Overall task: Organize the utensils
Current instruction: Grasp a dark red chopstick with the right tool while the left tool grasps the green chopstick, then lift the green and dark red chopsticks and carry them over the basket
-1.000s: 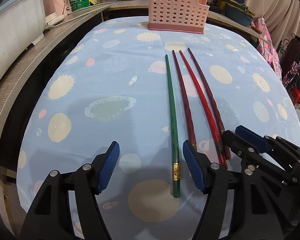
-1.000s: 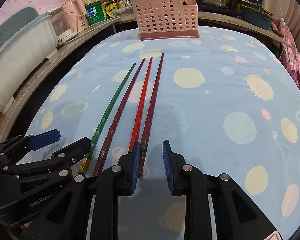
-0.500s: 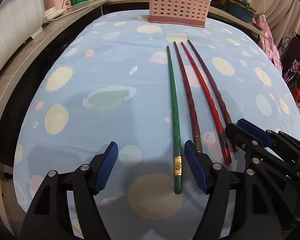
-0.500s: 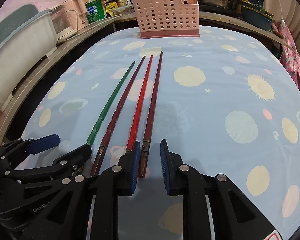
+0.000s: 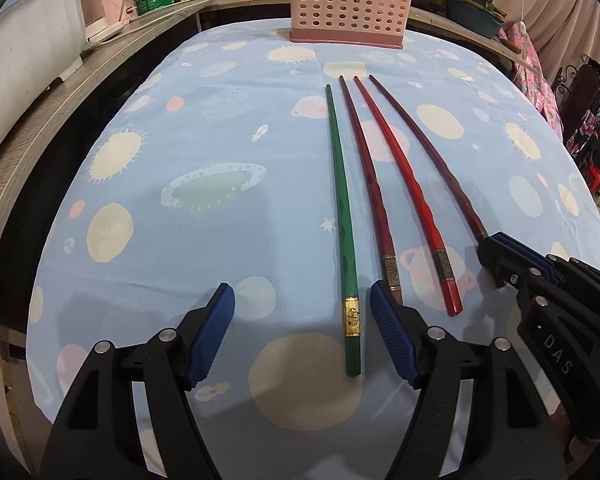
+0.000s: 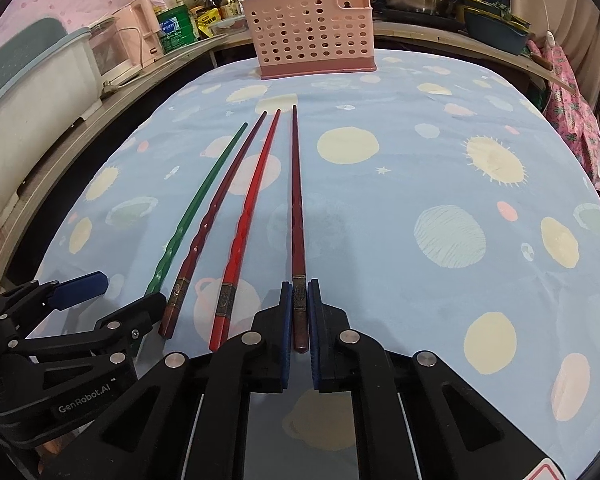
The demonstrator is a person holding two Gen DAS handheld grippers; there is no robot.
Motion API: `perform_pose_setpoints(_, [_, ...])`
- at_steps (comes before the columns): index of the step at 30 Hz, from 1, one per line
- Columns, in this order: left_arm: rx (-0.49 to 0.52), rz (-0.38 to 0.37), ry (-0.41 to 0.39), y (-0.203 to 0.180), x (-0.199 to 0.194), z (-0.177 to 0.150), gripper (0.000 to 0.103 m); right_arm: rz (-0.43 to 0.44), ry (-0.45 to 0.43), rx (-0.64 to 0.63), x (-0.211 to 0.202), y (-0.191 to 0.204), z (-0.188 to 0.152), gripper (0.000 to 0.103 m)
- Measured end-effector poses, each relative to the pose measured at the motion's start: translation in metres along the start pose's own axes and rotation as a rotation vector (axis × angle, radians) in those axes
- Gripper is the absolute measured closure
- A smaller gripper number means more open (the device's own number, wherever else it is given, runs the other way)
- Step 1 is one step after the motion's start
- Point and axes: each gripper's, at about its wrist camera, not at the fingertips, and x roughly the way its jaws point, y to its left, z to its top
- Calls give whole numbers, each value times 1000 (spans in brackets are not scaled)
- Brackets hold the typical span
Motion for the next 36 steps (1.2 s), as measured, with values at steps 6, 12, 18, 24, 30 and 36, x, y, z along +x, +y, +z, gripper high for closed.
perform_pose_setpoints(6, [10,-2,-6,-2,-2,-4,37,-3,2,13,-3,-5,-4,96])
perform_pose_setpoints(12, [24,-18,-14,-3,-6,-8,52,-10,5,11,-4,-5,-4,96])
perform_pose_setpoints(18, [36,-38,-8,-5,-8,-7,74,-3,3,18,-4,-6,-5,96])
perform_pose_setpoints(24, [32,-73,6,-7,-8,-5,96,-3,3,19,-4,-6,-5,96])
perform_pose_setpoints(30, [29,-102,19,-8,-7,-3,96,0,6,23,-4,-7,-5,96])
perform_pose_setpoints(36, [22,-110,21,-8,-10,1,96,13,-4,36,-11,-5,0,96])
